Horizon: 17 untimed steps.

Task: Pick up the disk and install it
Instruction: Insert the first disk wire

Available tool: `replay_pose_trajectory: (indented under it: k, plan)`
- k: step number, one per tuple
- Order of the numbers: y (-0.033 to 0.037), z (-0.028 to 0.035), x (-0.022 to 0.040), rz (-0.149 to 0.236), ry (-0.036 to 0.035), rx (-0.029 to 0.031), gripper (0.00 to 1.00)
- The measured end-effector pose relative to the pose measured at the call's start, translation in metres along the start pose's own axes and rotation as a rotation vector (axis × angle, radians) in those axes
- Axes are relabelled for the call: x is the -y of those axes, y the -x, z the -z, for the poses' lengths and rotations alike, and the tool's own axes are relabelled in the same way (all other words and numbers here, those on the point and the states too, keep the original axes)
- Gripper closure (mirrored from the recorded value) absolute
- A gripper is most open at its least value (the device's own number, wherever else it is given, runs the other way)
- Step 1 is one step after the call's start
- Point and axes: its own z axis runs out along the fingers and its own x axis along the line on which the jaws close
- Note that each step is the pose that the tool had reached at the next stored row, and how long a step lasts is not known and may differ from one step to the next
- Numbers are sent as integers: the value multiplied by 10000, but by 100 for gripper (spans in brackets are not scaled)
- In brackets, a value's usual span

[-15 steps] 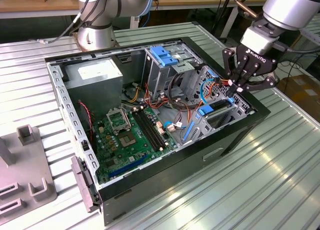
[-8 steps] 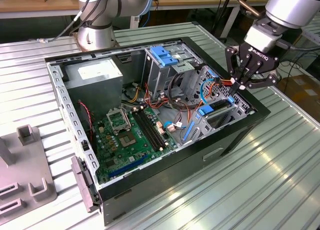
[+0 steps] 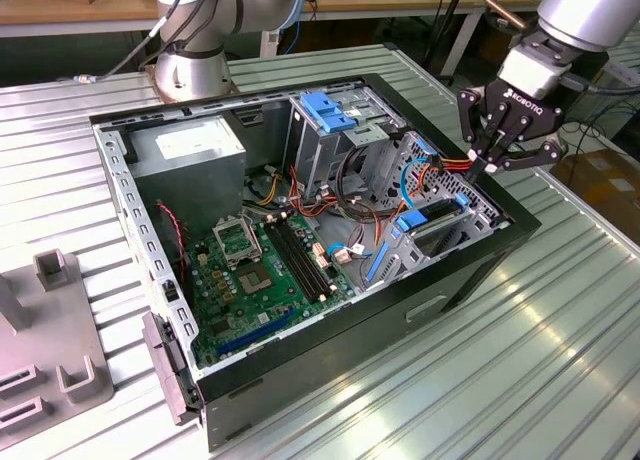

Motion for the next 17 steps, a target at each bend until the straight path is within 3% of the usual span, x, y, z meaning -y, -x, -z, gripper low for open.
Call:
replay_pose_trajectory:
  k: [3,5,8,17]
  plan:
    - [-2,-1,9,489,-5,-10,90]
    - [-6,-5,25,1251,-14,-22,90]
    - [8,-2,124,1386,-15,-26,90]
    - [54,2,314,1640,-18,-31,90]
